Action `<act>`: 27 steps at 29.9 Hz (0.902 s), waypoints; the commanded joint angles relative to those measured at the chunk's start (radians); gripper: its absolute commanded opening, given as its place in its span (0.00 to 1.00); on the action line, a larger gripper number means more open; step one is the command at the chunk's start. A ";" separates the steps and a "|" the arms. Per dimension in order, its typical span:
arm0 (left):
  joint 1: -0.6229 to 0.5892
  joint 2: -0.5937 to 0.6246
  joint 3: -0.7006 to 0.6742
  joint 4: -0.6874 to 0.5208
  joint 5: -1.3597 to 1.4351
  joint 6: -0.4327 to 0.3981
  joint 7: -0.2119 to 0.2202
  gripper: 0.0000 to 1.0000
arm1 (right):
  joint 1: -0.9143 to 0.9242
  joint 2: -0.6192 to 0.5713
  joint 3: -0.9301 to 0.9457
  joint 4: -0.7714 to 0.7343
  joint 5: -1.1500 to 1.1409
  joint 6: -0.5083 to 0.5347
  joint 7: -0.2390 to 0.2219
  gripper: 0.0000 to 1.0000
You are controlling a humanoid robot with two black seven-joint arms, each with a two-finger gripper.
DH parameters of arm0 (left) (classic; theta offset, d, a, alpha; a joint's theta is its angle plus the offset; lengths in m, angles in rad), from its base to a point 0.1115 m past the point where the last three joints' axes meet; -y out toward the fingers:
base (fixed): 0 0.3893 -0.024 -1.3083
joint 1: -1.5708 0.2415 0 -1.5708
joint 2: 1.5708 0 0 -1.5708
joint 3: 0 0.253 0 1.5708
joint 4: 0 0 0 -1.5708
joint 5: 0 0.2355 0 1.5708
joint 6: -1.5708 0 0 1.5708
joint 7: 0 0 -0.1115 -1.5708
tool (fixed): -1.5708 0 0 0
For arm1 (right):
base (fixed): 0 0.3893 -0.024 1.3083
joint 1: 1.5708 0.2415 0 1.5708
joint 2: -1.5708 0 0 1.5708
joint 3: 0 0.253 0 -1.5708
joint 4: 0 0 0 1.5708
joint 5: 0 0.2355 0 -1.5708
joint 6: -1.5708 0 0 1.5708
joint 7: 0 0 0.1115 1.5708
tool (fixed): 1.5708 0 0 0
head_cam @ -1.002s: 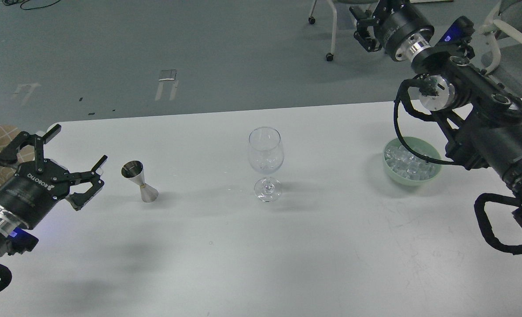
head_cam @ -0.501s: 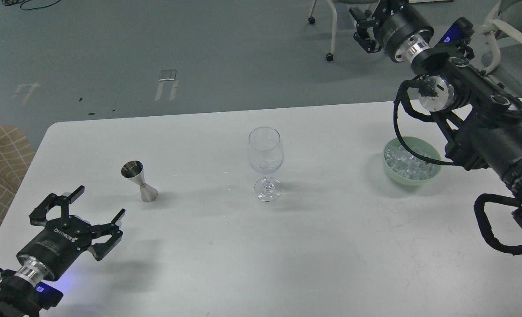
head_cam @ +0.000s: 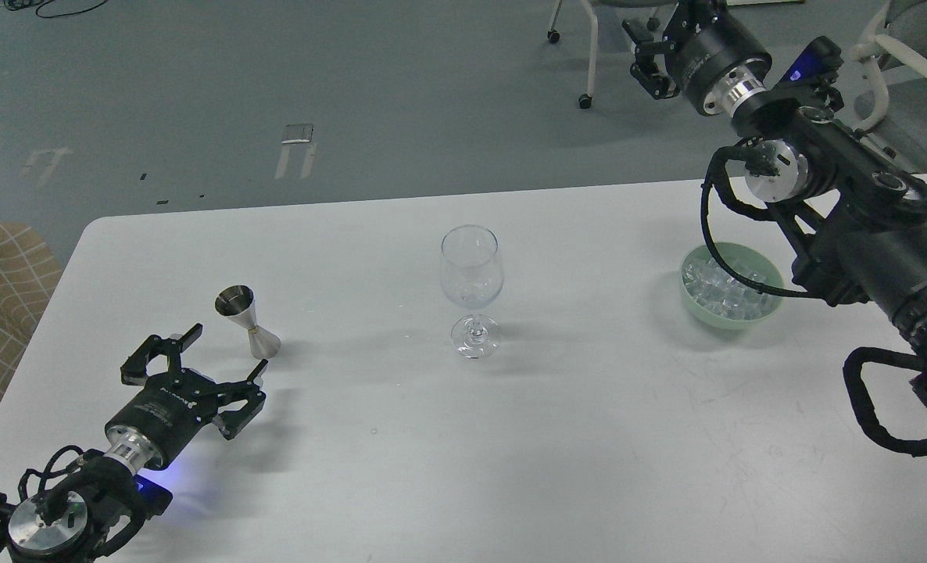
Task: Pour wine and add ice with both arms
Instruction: 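Lower the left gripper beside the silver jigger, then close the left gripper around the silver jigger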
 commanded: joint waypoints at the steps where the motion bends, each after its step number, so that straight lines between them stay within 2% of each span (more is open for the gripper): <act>1: -0.038 -0.028 0.010 0.043 0.000 0.000 0.002 0.99 | -0.003 0.001 0.000 0.000 0.000 0.000 0.000 1.00; 7: -0.094 -0.051 0.025 0.115 0.002 -0.003 0.000 0.99 | -0.006 0.002 0.000 0.000 -0.001 0.000 0.000 1.00; 19: -0.163 -0.076 0.027 0.182 0.006 -0.003 0.002 0.98 | -0.014 0.001 0.000 0.000 -0.004 0.000 0.000 1.00; 25: -0.176 -0.087 0.033 0.190 0.006 -0.003 0.003 0.93 | -0.012 0.002 0.000 0.000 -0.004 0.000 0.000 1.00; 27: -0.177 -0.087 0.035 0.192 0.006 -0.003 0.003 0.89 | -0.014 0.002 0.000 0.000 -0.004 0.000 0.000 1.00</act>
